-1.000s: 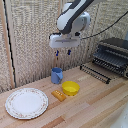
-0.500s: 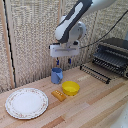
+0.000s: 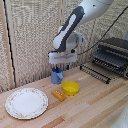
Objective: Carefully approach the cobalt cup with your gripper. Make sure to hold the cobalt cup delicately with your gripper. Carefully elevate the cobalt cup, moving it off the surface. Position the cobalt cup to hover above the alabaster dining ware. Gently lower the cobalt cup onto the alabaster dining ware. Gradually release your hold on the cobalt cup.
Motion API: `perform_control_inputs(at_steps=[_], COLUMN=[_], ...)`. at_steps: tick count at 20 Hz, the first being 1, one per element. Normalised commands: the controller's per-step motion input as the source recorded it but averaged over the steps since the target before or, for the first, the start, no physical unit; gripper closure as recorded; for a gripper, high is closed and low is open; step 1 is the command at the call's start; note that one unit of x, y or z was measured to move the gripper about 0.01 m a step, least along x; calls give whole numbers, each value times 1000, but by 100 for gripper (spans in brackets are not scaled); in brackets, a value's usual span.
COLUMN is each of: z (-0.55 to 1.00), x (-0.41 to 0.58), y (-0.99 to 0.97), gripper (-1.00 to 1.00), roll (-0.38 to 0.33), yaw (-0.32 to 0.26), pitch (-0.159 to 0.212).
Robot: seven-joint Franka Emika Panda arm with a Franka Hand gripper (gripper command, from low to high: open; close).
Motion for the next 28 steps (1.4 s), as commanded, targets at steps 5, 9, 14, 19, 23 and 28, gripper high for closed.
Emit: perform_control_inputs(at_steps=[5, 9, 14, 19, 23, 28], z=[-131, -109, -86, -14, 25, 638], x=[2, 64, 94, 55, 12, -26], y=[-167, -128, -78, -25, 0, 7], gripper=[100, 100, 100, 100, 100, 100], roll=[-3, 0, 0, 0, 5, 97], yaw=[0, 1, 18, -19, -74, -49], pitch=[107, 10, -23, -143, -161, 9])
